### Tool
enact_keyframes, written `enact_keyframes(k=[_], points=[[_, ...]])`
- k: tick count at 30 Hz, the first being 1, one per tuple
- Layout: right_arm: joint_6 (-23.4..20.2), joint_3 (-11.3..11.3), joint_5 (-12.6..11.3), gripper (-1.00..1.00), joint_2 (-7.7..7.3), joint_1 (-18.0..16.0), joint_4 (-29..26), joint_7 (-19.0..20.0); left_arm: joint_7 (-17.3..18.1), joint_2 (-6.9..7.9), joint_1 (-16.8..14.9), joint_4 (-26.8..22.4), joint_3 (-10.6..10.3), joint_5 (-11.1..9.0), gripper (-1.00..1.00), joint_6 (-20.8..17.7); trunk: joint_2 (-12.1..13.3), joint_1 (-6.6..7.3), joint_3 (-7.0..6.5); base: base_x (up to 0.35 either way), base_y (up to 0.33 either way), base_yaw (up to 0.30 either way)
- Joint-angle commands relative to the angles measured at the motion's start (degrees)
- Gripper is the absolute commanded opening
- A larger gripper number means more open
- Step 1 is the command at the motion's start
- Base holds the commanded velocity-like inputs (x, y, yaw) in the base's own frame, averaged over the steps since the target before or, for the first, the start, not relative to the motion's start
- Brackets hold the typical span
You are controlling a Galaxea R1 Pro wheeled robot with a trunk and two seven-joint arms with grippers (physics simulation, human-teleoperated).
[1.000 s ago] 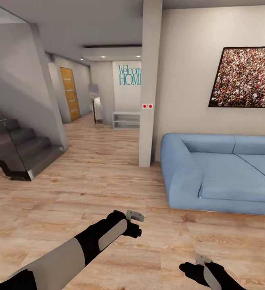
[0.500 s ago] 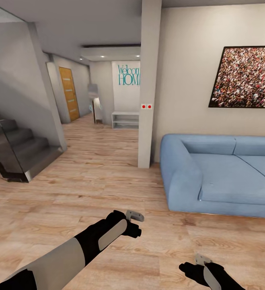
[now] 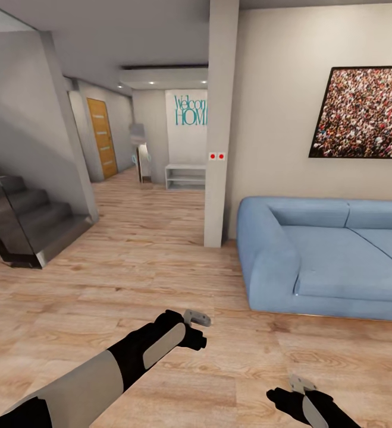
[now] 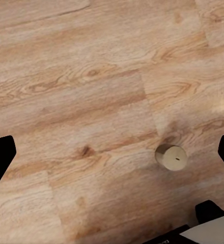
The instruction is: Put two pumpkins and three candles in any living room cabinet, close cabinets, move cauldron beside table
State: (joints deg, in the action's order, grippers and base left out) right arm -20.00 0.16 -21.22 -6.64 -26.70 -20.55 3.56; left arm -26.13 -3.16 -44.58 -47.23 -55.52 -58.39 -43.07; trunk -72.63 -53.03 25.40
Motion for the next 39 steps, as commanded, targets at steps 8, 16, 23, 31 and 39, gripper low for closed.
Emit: enact_keyframes(k=[8, 16, 23, 31, 39], points=[[0.1, -0.2, -0.3, 1.00, -0.30, 0.0, 0.5, 0.1, -0.6, 1.53, 0.0, -2.6, -0.1, -0.7, 1.00, 0.0, -3.3, -1.76, 1.51, 0.000, 0.000, 0.000], [0.2, -0.1, -0.2, 1.00, -0.17, 0.0, 0.6, 0.1, -0.6, 2.97, -0.1, -3.6, 0.0, -1.1, 1.00, 0.0, -6.5, -3.52, 2.94, 0.000, 0.000, 0.000], [0.2, 0.0, -0.1, 1.00, 0.03, 0.0, 0.6, 0.0, -0.6, 3.17, 0.0, -4.1, 0.0, -1.1, 1.00, 0.0, -9.3, -5.06, 4.20, 0.000, 0.000, 0.000], [0.2, 0.0, 0.0, 1.00, 0.05, 0.0, 0.6, 0.0, -0.6, 3.19, 0.0, -4.3, 0.0, -1.1, 1.00, 0.0, -12.5, -6.82, 5.63, 0.000, 0.000, 0.000], [0.3, 0.0, 0.0, 1.00, 0.20, 0.0, 0.6, 0.0, -0.6, 3.22, 0.0, -4.4, 0.0, -1.1, 1.00, 0.0, -15.7, -8.57, 7.07, 0.000, 0.000, 0.000]])
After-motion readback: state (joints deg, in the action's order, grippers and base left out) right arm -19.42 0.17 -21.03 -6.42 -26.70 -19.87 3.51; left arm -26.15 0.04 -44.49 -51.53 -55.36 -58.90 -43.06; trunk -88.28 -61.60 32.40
